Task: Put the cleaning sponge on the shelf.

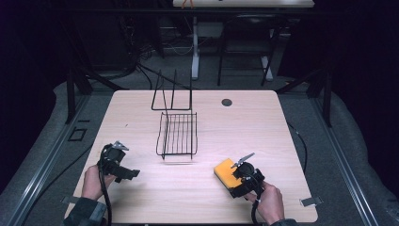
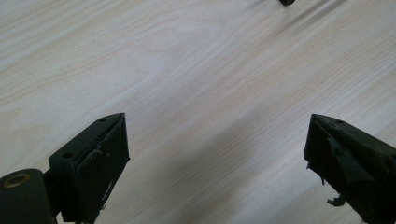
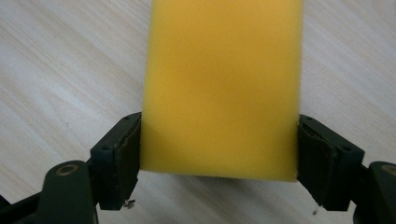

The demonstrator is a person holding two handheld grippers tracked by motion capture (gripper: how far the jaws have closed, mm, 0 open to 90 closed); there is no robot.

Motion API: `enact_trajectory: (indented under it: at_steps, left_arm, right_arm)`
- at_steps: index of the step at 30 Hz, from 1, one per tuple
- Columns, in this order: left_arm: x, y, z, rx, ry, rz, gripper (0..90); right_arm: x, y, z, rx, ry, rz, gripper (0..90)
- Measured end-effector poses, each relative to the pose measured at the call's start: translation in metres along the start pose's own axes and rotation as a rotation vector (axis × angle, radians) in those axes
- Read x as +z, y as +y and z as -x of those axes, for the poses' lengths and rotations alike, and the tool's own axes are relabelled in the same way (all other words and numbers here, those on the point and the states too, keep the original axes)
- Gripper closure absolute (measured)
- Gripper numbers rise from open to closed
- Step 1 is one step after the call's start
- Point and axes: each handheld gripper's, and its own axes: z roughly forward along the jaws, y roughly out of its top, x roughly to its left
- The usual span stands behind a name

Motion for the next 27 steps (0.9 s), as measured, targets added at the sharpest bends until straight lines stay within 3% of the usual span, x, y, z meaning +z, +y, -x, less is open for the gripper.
enact_trajectory:
  at_steps: [5,21,27]
  left_arm:
    - [0.000,0.000,0.000,-0.002,0.000,-0.001,6.8]
    - [-0.002,0.000,0.001,0.007,0.011,0.013,7.5]
    - [-0.001,0.001,0.002,0.013,0.015,0.010,7.5]
  right_arm:
    - [-0.006,-0.001,0.003,0.014,-0.005,0.022,23.5]
    - [-0.020,0.004,0.004,-0.014,-0.021,0.068,24.0]
    - [-0.024,0.007,0.004,-0.004,-0.016,0.086,24.0]
